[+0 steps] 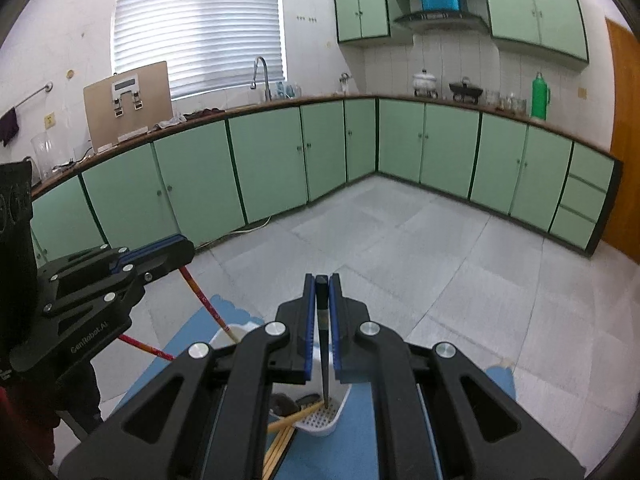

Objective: Organize utensils
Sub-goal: 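Open both grippers to release the chopsticks in the holder, then move both open grippers back over the chopsticks on the mat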

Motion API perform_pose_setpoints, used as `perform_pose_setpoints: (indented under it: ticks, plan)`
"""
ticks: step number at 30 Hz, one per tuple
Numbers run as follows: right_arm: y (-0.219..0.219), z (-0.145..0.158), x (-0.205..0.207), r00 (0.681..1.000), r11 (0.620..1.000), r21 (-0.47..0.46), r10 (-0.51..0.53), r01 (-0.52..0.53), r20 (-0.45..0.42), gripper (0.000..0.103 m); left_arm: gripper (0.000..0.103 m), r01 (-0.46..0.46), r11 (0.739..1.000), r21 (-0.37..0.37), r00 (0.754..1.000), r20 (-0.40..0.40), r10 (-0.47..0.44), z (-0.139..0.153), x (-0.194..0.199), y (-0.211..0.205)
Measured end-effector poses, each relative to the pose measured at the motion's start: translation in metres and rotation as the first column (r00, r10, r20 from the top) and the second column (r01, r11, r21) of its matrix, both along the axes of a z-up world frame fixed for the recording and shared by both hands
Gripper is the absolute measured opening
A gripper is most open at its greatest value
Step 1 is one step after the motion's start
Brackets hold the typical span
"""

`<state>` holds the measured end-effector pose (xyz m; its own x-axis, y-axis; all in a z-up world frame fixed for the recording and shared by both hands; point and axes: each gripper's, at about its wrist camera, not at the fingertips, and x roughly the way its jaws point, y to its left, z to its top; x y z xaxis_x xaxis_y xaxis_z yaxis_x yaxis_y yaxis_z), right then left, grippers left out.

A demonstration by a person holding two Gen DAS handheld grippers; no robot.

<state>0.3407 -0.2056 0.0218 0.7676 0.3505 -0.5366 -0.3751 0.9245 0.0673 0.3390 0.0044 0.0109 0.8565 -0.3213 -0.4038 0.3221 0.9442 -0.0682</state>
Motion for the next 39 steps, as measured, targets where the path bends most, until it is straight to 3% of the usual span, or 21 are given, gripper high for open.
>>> perform_pose_setpoints:
  ticks: [3, 5, 8, 10, 13, 20, 26, 31, 39]
  plan:
    - [-0.006, 0.0, -0.005, 1.0, 1.0, 0.012, -0.02, 0.02, -0.001, 0.021, 0.012, 0.004, 1.0, 0.001, 1.0, -0.001, -0.004, 0.001, -0.007, 0.003]
    - [-0.011, 0.005, -0.011, 0.999, 0.999, 0.031, -0.036, 0.035, 0.011, 0.03, 0.021, 0.001, 1.0, -0.006, 1.0, 0.01, -0.001, 0.007, -0.013, 0.005]
    - [-0.025, 0.012, -0.025, 0.996, 0.996, 0.061, -0.074, 0.071, 0.042, 0.049, 0.034, -0.009, 1.0, -0.008, 1.0, 0.03, 0.009, 0.014, -0.026, 0.007]
    - [-0.035, 0.015, -0.038, 0.992, 0.991, 0.082, -0.115, 0.109, 0.061, 0.07, 0.042, -0.011, 1.0, -0.009, 0.999, 0.043, 0.011, 0.018, -0.038, 0.008]
    - [-0.049, 0.014, -0.057, 0.985, 0.983, 0.115, -0.156, 0.147, 0.074, 0.084, 0.052, -0.035, 0.999, -0.007, 0.998, 0.047, 0.036, 0.017, -0.063, 0.011]
    - [-0.072, -0.025, -0.111, 0.975, 0.969, 0.118, -0.22, 0.215, 0.034, 0.092, 0.071, -0.07, 0.997, -0.016, 0.998, 0.009, 0.07, -0.016, -0.123, 0.014]
    - [-0.059, -0.084, -0.156, 0.972, 0.972, 0.026, -0.233, 0.234, -0.024, 0.097, 0.08, -0.096, 0.995, 0.014, 0.988, -0.124, 0.097, -0.082, -0.154, 0.012]
    - [-0.044, -0.129, -0.18, 0.967, 0.97, -0.024, -0.242, 0.24, -0.086, 0.098, 0.081, -0.112, 0.993, 0.025, 0.957, -0.265, 0.114, -0.139, -0.168, 0.014]
    - [-0.013, -0.182, -0.212, 0.955, 0.981, -0.051, -0.193, 0.186, -0.224, 0.097, 0.081, -0.125, 0.987, 0.105, 0.922, -0.355, 0.155, -0.18, -0.185, 0.024]
